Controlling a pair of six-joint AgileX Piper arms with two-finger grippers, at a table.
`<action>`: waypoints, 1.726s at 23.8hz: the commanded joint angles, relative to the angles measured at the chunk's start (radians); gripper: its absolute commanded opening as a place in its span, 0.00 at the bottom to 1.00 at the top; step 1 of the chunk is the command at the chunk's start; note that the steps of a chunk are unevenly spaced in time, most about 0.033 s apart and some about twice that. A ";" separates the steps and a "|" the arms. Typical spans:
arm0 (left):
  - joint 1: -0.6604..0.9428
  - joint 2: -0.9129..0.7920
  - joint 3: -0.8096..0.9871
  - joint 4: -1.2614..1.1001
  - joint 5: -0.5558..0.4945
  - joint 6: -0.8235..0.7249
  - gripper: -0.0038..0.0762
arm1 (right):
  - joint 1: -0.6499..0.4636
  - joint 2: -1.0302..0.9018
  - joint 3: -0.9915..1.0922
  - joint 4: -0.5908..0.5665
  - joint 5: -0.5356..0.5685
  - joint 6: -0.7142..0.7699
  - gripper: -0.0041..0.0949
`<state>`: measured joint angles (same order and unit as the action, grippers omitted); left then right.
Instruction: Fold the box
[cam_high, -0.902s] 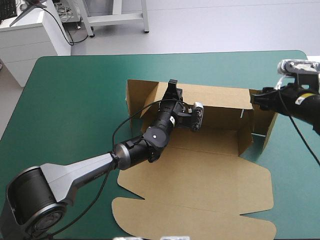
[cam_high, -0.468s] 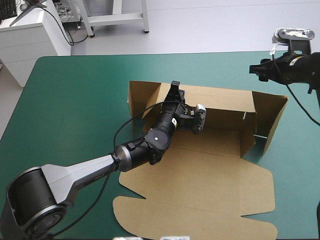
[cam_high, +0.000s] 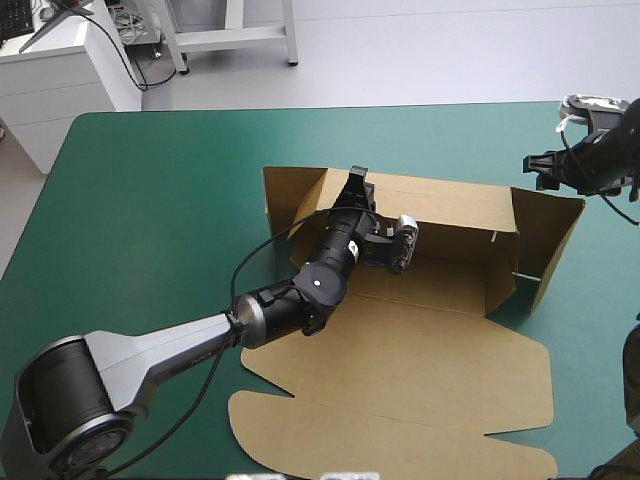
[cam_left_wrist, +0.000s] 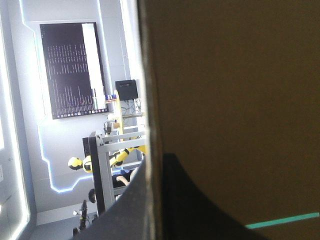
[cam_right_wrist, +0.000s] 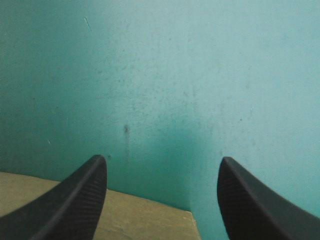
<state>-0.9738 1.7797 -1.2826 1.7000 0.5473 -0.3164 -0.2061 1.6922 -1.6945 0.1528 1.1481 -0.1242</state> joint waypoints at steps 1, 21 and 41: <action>-0.012 -0.041 -0.023 0.001 0.002 0.001 0.04 | -0.032 -0.049 -0.029 0.077 0.016 -0.066 0.63; -0.012 -0.041 -0.023 -0.051 0.002 -0.003 0.04 | -0.045 -0.427 0.578 0.311 -0.250 -0.370 0.62; -0.012 -0.041 -0.023 -0.051 0.002 0.009 0.04 | -0.045 -0.473 0.615 0.332 -0.096 -0.646 0.62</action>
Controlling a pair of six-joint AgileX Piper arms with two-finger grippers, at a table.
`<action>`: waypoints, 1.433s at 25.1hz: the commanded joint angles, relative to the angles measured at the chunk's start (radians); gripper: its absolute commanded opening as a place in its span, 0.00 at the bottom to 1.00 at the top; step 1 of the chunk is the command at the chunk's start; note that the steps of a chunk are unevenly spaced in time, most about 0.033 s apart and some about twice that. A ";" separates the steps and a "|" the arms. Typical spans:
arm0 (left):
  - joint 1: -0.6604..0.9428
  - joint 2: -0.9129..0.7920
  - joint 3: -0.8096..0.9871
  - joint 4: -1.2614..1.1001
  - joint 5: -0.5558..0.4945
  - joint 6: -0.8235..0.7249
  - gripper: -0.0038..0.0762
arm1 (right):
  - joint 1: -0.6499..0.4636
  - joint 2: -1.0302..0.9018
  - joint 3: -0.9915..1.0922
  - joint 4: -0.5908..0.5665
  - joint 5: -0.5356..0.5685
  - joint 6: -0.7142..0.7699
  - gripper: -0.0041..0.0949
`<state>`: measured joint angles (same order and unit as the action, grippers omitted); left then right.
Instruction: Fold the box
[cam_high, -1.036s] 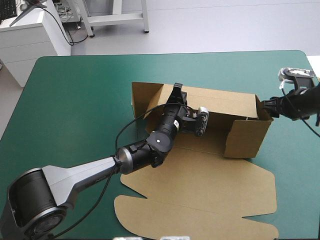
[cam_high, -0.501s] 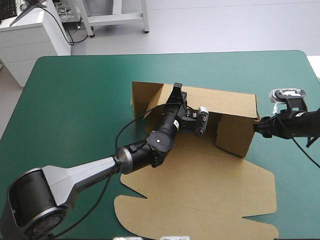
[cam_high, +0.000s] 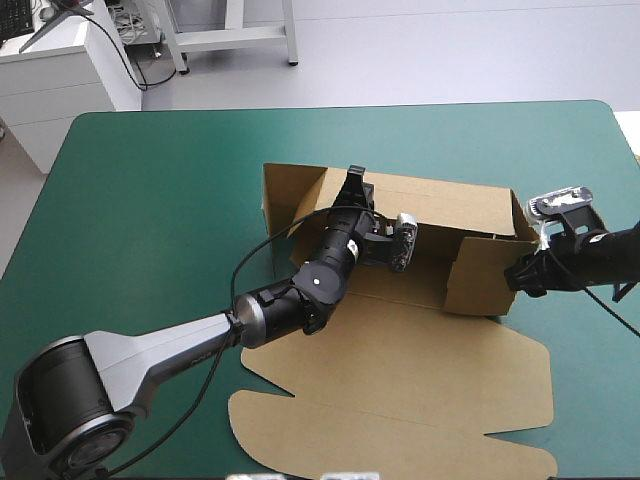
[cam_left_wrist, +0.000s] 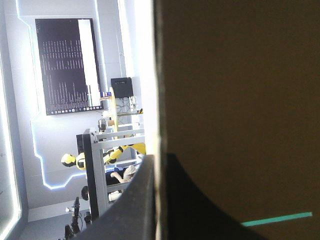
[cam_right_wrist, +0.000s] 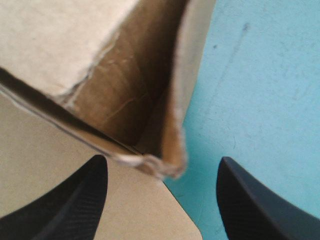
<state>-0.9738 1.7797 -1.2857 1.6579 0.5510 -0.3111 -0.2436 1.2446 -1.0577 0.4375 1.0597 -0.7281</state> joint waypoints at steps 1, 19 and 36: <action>-0.012 -0.041 -0.020 -0.009 -0.001 0.000 0.04 | -0.007 -0.025 -0.021 0.062 -0.042 -0.053 0.62; -0.012 -0.041 -0.020 -0.007 -0.010 -0.003 0.04 | -0.007 -0.004 0.313 0.685 -0.366 -0.513 0.62; -0.012 -0.041 -0.020 -0.007 -0.010 -0.003 0.04 | -0.007 -0.004 0.313 0.679 -0.356 -0.511 0.60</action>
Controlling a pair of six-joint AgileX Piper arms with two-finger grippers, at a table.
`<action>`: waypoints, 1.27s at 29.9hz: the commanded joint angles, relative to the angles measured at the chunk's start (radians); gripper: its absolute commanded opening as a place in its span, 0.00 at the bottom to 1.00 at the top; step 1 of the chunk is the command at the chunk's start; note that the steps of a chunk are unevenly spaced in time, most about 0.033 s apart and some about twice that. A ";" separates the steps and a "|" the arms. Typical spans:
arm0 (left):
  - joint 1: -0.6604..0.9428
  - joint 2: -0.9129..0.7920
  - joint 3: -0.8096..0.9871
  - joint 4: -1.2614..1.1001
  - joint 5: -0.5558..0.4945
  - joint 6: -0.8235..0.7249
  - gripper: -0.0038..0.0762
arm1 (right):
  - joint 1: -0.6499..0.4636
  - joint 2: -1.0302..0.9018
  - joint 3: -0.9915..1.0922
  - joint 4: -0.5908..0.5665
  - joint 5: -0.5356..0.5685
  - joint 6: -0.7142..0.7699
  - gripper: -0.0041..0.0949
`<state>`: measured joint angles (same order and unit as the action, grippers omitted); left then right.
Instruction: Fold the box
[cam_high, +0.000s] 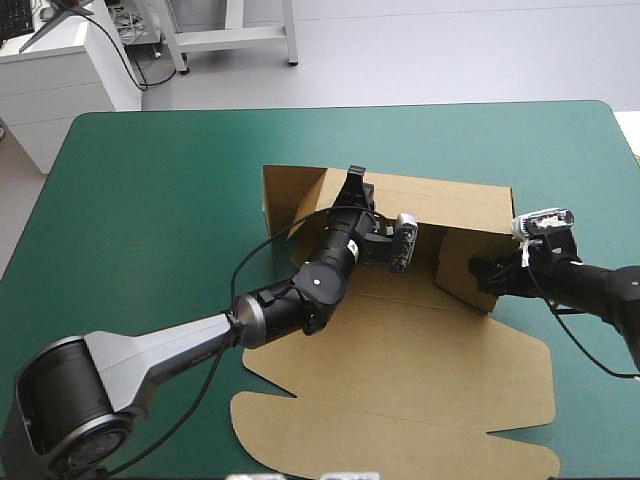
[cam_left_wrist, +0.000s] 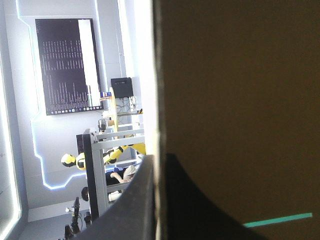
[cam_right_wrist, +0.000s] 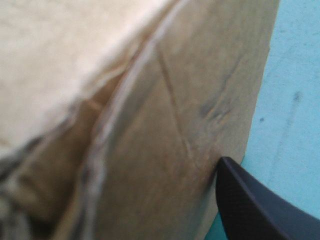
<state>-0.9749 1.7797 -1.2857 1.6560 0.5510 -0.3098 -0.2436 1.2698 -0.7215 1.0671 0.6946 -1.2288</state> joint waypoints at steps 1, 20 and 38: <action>-0.011 -0.041 -0.020 -0.005 -0.010 -0.004 0.04 | -0.007 -0.030 -0.023 0.054 0.009 -0.010 0.55; -0.011 -0.041 -0.020 0.011 -0.029 -0.004 0.04 | 0.117 -0.030 -0.023 0.078 -0.152 -0.054 0.05; -0.011 -0.041 -0.020 0.016 -0.029 -0.004 0.04 | 0.269 -0.030 -0.023 0.005 -0.314 0.109 0.05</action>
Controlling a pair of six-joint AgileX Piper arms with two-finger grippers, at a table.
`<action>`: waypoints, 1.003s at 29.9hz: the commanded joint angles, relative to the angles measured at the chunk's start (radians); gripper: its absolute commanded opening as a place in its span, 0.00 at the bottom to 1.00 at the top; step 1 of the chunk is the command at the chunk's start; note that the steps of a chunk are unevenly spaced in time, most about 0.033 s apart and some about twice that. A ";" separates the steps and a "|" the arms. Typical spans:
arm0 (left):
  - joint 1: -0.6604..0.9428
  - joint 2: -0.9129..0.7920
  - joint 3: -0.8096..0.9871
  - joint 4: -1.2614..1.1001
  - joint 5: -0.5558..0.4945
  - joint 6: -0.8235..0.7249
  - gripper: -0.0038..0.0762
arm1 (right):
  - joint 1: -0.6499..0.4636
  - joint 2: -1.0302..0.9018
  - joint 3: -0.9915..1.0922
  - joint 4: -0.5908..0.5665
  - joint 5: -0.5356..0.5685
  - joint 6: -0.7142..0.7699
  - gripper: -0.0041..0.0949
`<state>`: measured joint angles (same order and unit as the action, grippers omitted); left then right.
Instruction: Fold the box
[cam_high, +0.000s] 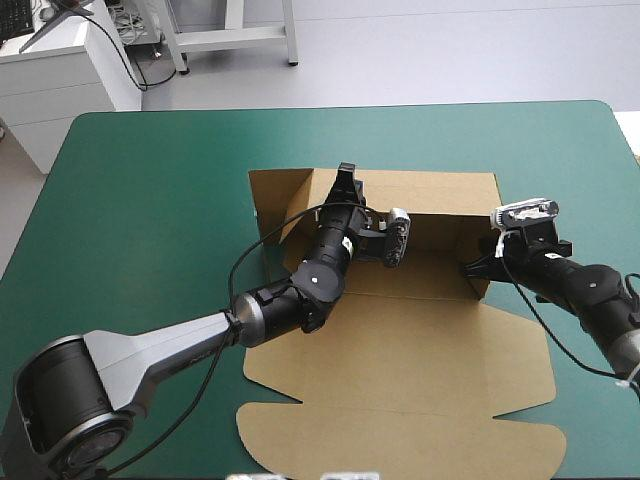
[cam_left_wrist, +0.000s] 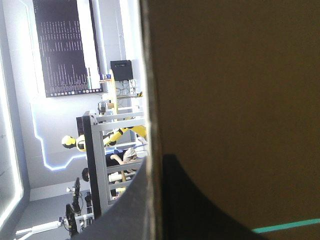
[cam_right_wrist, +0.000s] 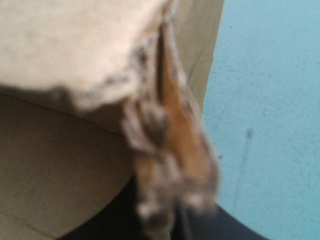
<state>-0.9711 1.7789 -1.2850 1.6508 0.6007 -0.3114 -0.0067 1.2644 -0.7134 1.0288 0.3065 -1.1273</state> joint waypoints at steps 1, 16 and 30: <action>-0.014 -0.040 -0.021 0.028 -0.078 -0.002 0.04 | 0.035 -0.024 -0.031 0.043 0.073 0.010 0.05; -0.019 -0.042 -0.021 0.054 -0.129 -0.018 0.48 | 0.047 -0.021 -0.090 -0.127 0.067 0.215 0.05; -0.171 -0.181 -0.021 0.054 -0.013 -0.018 0.47 | 0.047 0.164 -0.495 -0.571 0.427 0.704 0.05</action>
<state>-1.1138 1.6954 -1.2810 1.6779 0.5500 -0.3163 0.0371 1.4271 -1.1132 0.4403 0.6934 -0.4808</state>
